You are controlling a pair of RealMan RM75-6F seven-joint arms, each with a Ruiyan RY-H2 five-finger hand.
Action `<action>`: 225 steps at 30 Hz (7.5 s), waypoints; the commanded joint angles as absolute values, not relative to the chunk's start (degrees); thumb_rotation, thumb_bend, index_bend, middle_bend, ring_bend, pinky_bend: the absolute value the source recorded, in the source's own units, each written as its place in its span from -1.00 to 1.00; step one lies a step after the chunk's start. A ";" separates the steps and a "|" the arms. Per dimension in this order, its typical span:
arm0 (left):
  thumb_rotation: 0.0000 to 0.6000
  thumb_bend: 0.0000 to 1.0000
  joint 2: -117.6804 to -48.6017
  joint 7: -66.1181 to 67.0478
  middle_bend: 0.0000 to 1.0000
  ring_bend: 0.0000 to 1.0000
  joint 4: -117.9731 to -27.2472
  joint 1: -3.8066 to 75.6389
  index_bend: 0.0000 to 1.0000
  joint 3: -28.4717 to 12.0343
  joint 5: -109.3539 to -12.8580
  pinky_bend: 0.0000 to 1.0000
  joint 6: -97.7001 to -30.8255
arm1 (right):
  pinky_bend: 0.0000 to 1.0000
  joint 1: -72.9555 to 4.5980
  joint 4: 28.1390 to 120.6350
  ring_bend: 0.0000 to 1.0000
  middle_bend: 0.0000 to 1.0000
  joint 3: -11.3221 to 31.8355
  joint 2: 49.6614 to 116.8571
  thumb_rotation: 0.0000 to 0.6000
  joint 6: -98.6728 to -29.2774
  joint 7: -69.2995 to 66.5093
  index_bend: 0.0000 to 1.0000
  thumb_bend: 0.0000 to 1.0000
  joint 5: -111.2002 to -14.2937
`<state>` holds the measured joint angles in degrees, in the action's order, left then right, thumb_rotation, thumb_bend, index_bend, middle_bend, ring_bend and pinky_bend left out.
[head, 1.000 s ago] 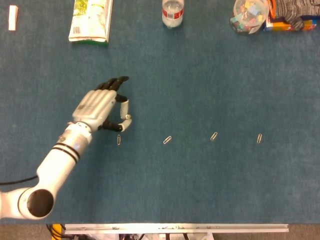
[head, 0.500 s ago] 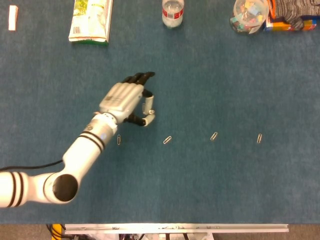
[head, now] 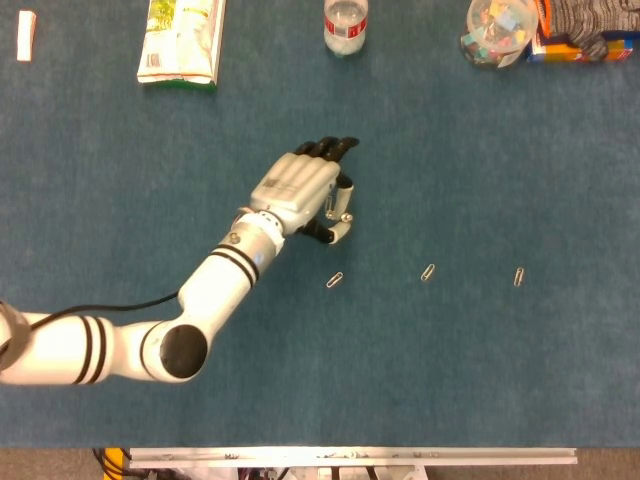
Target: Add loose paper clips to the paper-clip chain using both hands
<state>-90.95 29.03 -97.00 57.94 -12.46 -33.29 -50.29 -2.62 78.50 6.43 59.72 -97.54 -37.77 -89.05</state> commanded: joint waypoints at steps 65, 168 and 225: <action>1.00 -0.55 -66.31 46.54 -0.90 -1.00 -127.80 41.71 -0.61 9.22 -55.92 -0.82 -90.45 | -0.26 -4.78 81.34 -0.87 -0.67 4.21 61.77 1.00 -93.24 -27.89 -0.67 -1.00 -94.27; 1.00 -0.55 -58.48 3.13 -0.86 -1.00 -97.03 0.75 -0.44 1.47 -82.64 -0.89 -89.75 | -0.55 -47.57 77.57 -0.89 -0.75 8.05 83.39 1.00 -39.09 19.16 -0.28 -0.33 -79.96; 1.00 -0.55 -56.90 -1.08 -0.84 -1.00 -96.97 -0.91 -0.44 -0.29 -84.10 -0.89 -88.35 | -0.60 -53.93 62.18 -0.96 -0.79 5.84 98.44 1.00 -41.16 30.92 0.03 -0.68 -76.19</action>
